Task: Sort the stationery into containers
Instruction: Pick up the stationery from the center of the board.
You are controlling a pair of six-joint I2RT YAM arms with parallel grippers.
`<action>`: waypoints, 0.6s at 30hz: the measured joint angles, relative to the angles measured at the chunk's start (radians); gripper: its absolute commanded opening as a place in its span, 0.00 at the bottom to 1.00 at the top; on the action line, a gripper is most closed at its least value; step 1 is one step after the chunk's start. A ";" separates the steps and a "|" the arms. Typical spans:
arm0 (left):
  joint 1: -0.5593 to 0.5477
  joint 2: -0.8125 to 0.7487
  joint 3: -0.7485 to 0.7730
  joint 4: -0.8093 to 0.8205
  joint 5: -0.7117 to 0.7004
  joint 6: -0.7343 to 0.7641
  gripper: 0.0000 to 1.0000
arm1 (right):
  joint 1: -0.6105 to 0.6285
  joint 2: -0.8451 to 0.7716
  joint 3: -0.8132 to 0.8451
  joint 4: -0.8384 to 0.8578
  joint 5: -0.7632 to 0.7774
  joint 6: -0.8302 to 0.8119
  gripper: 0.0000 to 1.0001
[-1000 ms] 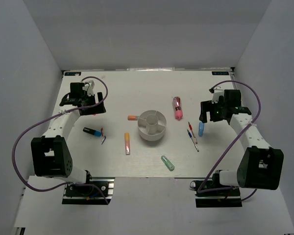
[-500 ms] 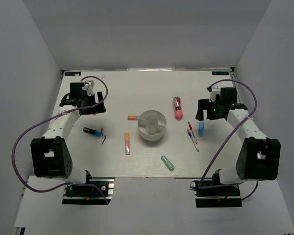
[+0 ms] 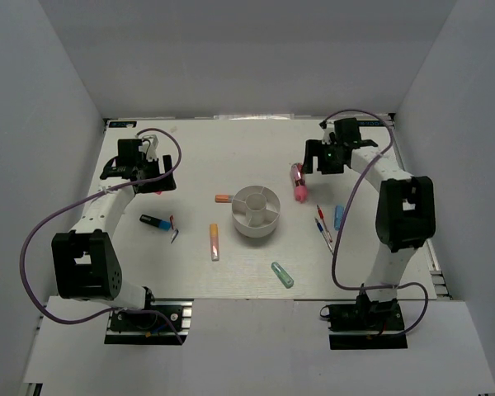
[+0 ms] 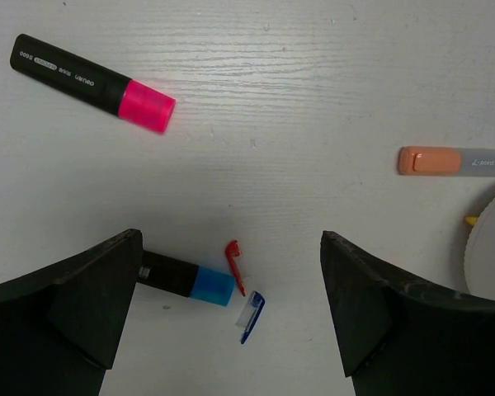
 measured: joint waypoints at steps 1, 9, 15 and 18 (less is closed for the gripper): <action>0.000 0.000 0.000 -0.001 -0.003 0.003 0.98 | 0.011 0.027 0.020 -0.002 0.003 0.014 0.84; 0.000 0.000 0.000 -0.002 -0.015 0.011 0.98 | 0.090 0.175 0.092 -0.030 0.066 0.084 0.82; 0.000 0.008 0.000 -0.001 -0.010 0.016 0.98 | 0.119 0.209 0.100 -0.032 0.113 0.099 0.58; 0.000 0.005 -0.001 0.008 0.014 0.033 0.98 | 0.120 0.224 0.113 -0.031 0.113 0.108 0.26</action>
